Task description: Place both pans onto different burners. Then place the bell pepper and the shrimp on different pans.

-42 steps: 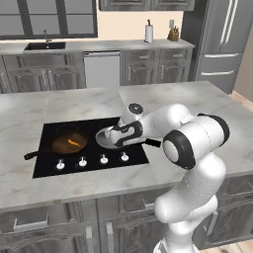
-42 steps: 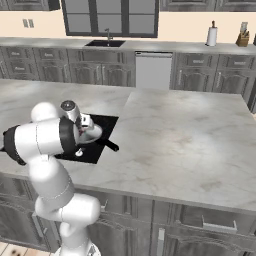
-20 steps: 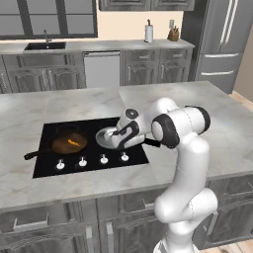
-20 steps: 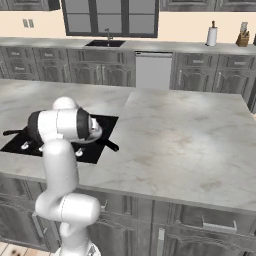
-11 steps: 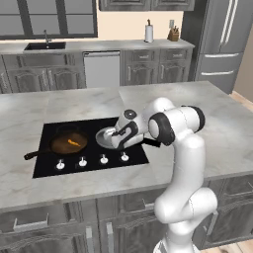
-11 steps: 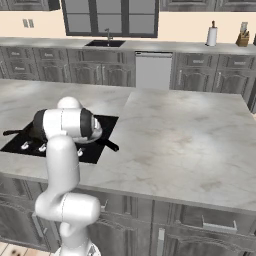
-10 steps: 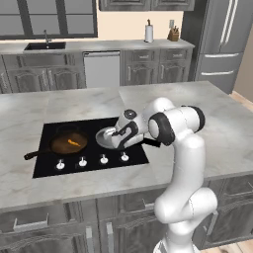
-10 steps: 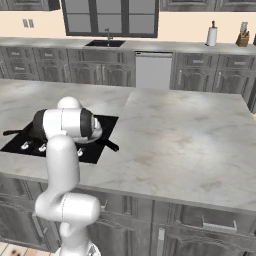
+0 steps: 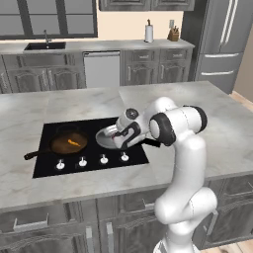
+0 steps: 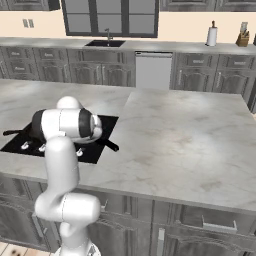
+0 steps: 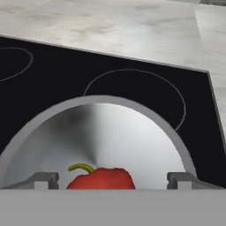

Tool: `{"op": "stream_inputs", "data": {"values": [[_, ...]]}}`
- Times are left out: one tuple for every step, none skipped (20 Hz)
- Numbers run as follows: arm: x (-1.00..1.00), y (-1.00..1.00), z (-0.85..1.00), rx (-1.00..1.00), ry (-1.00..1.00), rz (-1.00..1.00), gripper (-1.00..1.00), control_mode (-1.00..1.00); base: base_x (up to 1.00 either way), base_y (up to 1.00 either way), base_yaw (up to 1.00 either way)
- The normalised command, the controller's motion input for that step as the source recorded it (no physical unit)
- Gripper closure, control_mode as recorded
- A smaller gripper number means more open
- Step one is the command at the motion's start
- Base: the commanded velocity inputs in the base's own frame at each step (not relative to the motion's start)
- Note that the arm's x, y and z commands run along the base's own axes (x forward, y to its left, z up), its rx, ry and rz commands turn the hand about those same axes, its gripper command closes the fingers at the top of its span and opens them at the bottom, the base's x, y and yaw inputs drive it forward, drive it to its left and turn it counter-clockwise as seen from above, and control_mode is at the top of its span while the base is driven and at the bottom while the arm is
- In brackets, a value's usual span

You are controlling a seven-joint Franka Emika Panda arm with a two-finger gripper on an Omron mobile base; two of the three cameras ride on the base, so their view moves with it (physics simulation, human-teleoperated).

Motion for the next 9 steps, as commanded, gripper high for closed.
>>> {"op": "stream_inputs", "data": {"values": [[0.0, 0.06, 0.47, 0.0, -0.11, 0.0, -1.0, -1.0, 0.0, 0.0, 0.0], [0.0, 0.09, 0.49, 0.0, -0.1, 0.0, -1.0, -1.0, 0.0, 0.0, 0.0], [0.0, 0.11, 0.57, 0.0, -0.1, 0.0, -1.0, -1.0, 0.0, 0.0, 0.0], [-0.06, 0.12, 0.63, 0.0, -0.12, 0.0, -1.0, -1.0, 0.0, 0.0, 0.0], [-0.13, 0.09, 0.72, 0.0, -0.13, 0.0, -1.0, -1.0, 0.0, 0.0, 0.0], [-0.2, 0.07, 0.76, 0.0, -0.14, 0.0, -1.0, -1.0, 0.0, 0.0, 0.0], [-0.26, 0.09, 0.76, 0.0, -0.15, 0.0, -1.0, -1.0, 0.0, 0.0, 0.0], [-0.27, 0.06, 0.74, 0.0, -0.14, 0.0, -1.0, -1.0, 0.0, 0.0, 0.0], [-0.26, 0.06, 0.69, 0.0, -0.13, 0.0, -1.0, -1.0, 0.0, 0.0, 0.0]]}}
